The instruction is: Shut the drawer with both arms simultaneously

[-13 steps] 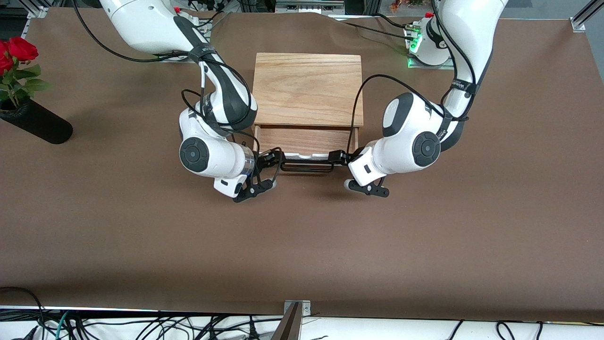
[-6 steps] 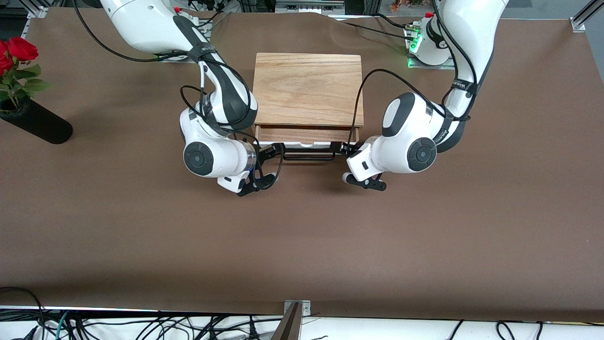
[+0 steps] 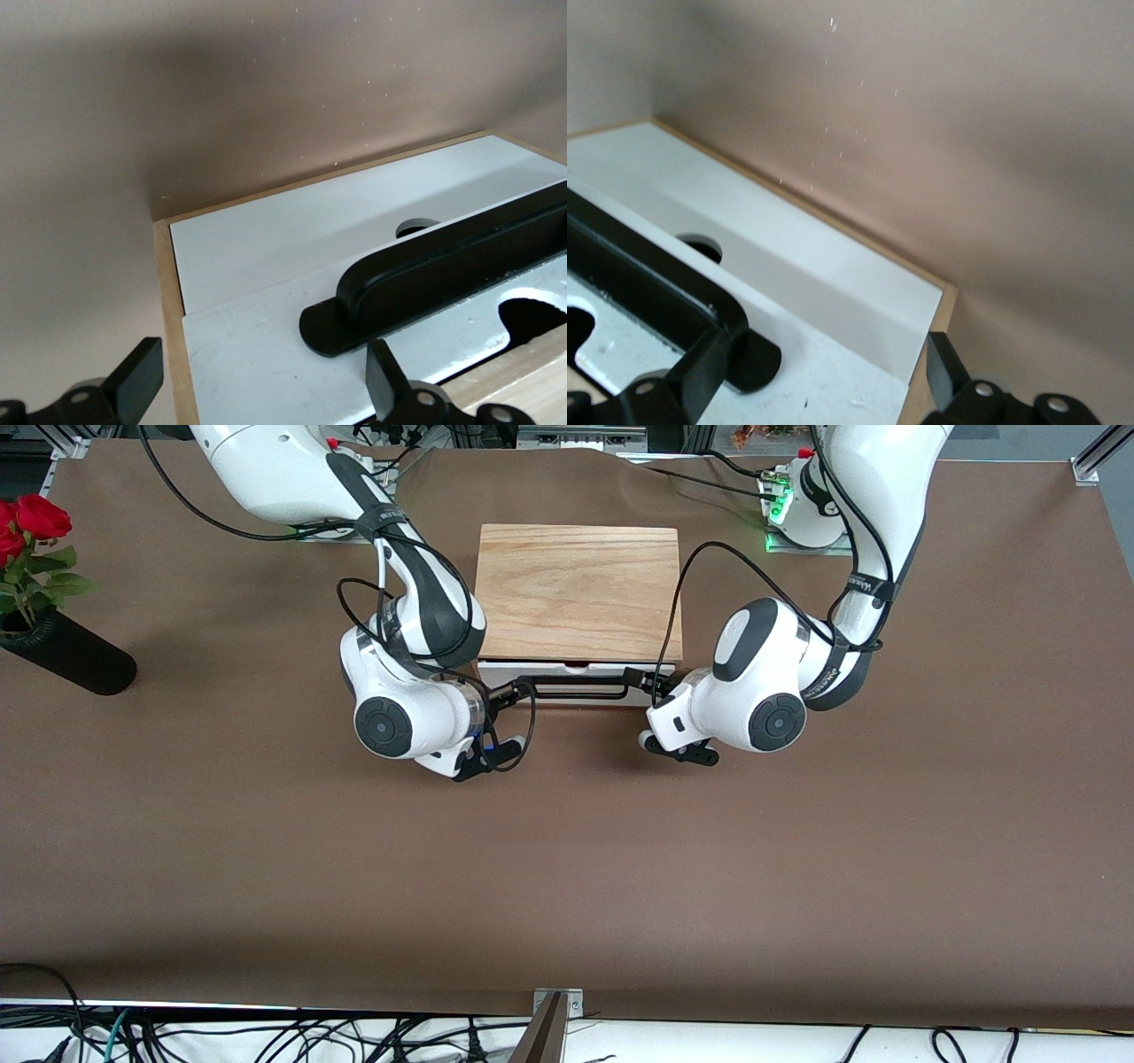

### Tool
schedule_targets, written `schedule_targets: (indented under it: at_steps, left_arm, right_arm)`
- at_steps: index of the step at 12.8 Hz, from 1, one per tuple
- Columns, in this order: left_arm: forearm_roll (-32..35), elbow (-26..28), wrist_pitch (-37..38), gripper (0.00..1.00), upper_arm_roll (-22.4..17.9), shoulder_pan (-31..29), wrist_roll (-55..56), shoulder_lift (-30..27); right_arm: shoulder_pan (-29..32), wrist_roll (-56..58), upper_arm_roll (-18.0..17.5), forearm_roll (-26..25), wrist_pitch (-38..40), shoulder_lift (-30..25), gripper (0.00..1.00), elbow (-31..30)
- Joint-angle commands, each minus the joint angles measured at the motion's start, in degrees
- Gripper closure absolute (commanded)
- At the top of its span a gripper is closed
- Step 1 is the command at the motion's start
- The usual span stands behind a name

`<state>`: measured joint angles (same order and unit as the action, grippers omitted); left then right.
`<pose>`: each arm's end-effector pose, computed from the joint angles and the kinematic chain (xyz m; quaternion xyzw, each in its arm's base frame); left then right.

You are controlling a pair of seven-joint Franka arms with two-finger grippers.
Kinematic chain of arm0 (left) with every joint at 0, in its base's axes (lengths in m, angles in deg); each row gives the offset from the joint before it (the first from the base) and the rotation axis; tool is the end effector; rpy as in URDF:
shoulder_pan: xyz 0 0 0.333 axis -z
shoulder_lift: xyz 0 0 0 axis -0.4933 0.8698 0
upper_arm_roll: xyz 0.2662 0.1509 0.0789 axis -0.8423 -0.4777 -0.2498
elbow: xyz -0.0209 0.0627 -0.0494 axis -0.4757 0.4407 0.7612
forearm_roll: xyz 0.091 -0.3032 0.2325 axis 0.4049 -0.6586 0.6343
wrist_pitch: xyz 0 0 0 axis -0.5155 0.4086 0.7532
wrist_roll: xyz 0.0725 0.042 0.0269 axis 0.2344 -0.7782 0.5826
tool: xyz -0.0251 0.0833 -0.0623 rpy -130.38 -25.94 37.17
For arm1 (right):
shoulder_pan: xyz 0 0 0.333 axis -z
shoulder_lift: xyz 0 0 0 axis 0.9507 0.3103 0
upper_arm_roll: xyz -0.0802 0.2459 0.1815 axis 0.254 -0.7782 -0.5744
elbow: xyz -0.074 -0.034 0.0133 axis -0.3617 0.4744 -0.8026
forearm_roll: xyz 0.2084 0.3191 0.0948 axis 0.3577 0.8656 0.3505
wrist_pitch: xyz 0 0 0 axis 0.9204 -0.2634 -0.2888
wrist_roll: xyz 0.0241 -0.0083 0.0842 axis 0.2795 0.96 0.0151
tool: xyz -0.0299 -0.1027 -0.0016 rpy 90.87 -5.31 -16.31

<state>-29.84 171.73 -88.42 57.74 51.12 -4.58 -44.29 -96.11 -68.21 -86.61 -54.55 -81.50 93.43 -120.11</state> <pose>0.5575 -0.3266 0.2952 0.9468 -0.0893 -0.2538 0.1767 0.5748 0.3804 0.2898 -0.9437 -0.1887 0.2088 0.1736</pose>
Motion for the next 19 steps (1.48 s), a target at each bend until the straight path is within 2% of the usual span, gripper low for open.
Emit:
schedule_targets:
  at_steps: [1, 5, 11, 14, 16, 19]
  left_arm:
    - [0.7, 2.4, 2.4, 0.00, -0.2, 0.1, -0.5, -1.8]
    - [0.7, 4.3, 2.9, 0.00, -0.2, 0.1, -0.5, -2.8]
    - [1.9, 1.9, 2.6, 0.00, -0.7, -2.0, -1.4, -5.2]
    - [8.2, -0.4, 2.2, 0.00, -1.1, -3.9, -9.5, -7.5]
    - [12.4, -0.4, 1.7, 0.00, -1.1, -4.9, -9.8, -10.7]
    - [17.8, -0.3, 1.2, 0.00, -1.1, -8.0, -10.2, -16.5]
  right_arm:
    - [0.1, -0.2, -0.5, 1.0, 4.2, 0.0, 0.00, 0.5]
    - [0.1, 0.1, -0.6, 1.0, 7.0, 0.0, 0.00, 0.5]
    - [0.2, 0.4, -1.3, 1.0, 7.1, 0.1, 0.00, 0.6]
    - [0.9, 0.2, -1.2, 0.9, 5.0, 0.6, 0.00, 3.8]
    - [1.2, 0.2, -0.8, 0.5, 0.8, 0.6, 0.00, 5.4]
    - [1.2, 0.4, 2.1, -5.6, 0.1, 0.1, 0.00, 9.0]
